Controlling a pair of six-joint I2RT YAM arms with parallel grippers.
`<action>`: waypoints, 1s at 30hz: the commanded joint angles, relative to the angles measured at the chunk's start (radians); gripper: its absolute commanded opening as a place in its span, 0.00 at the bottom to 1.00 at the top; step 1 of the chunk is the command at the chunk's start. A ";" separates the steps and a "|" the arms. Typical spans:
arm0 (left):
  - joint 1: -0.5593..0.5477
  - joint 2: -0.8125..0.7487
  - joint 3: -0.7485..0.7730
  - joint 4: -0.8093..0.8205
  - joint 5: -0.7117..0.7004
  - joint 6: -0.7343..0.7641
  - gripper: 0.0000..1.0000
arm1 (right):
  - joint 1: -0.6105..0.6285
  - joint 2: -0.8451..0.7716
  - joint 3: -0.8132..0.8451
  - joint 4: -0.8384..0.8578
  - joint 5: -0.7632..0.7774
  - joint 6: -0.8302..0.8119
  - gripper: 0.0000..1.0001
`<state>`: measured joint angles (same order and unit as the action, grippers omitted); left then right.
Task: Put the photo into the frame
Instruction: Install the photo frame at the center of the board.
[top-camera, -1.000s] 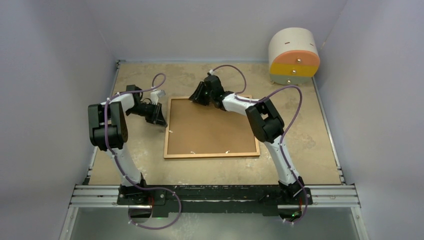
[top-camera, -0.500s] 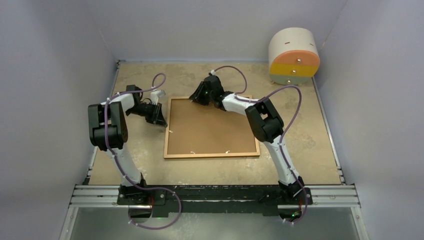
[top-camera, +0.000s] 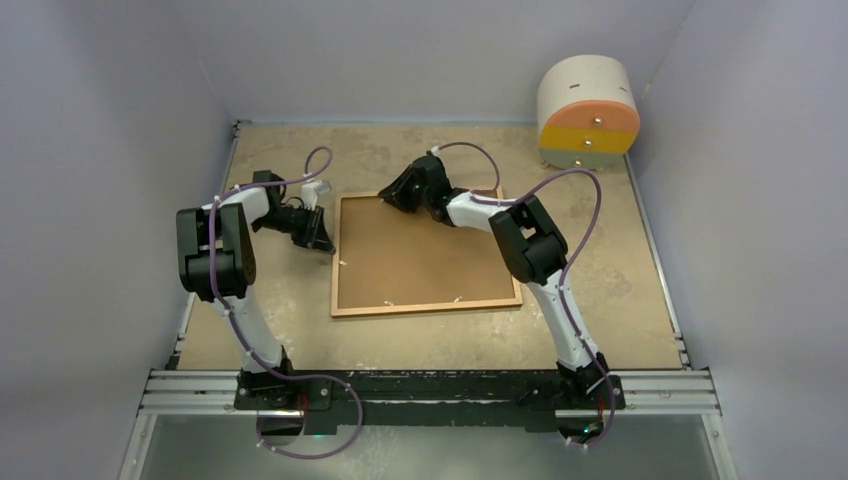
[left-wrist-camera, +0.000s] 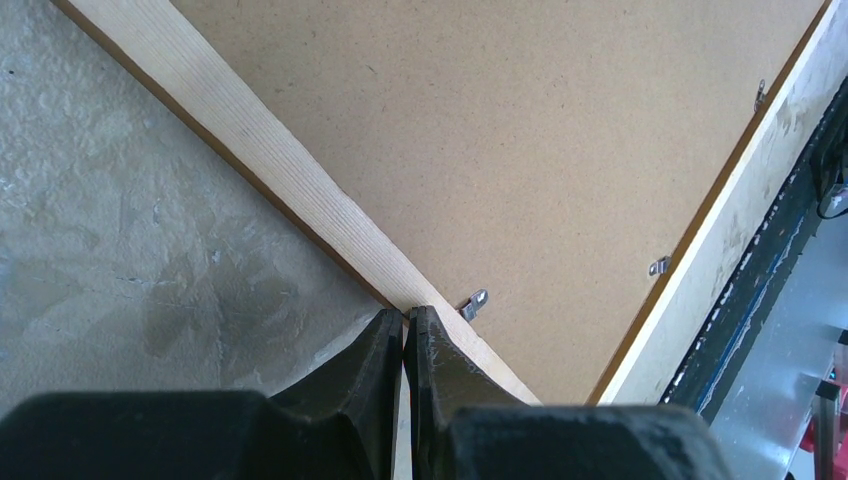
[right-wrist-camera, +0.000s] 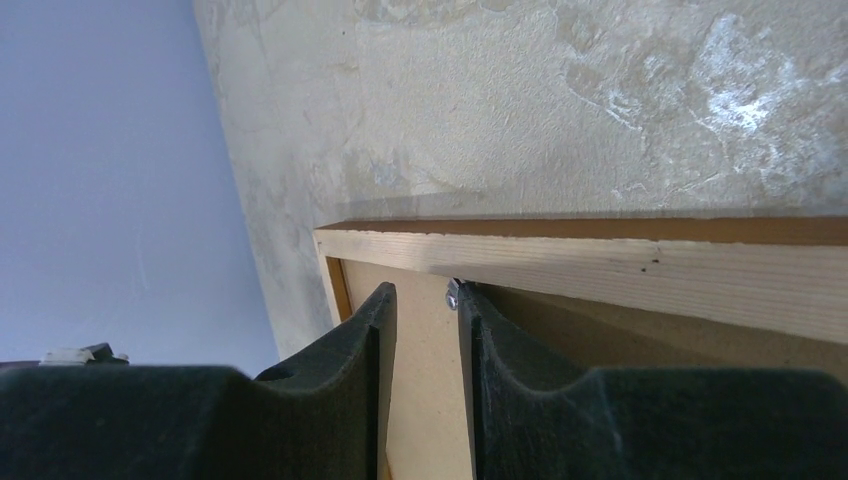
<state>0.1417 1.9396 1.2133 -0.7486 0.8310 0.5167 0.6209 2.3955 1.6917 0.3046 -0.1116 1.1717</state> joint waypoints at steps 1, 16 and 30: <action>-0.027 0.012 -0.030 0.017 -0.014 0.051 0.09 | 0.023 0.030 -0.023 0.007 0.024 0.055 0.32; 0.016 -0.002 0.187 -0.037 -0.042 0.060 0.34 | -0.009 -0.207 -0.110 -0.242 0.063 -0.262 0.59; -0.111 0.314 0.624 0.262 -0.055 -0.230 0.79 | -0.201 -1.020 -0.867 -0.467 0.024 -0.291 0.93</action>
<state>0.0986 2.1891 1.7542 -0.5671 0.7750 0.3618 0.4061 1.5421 0.9676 -0.0170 -0.0368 0.8944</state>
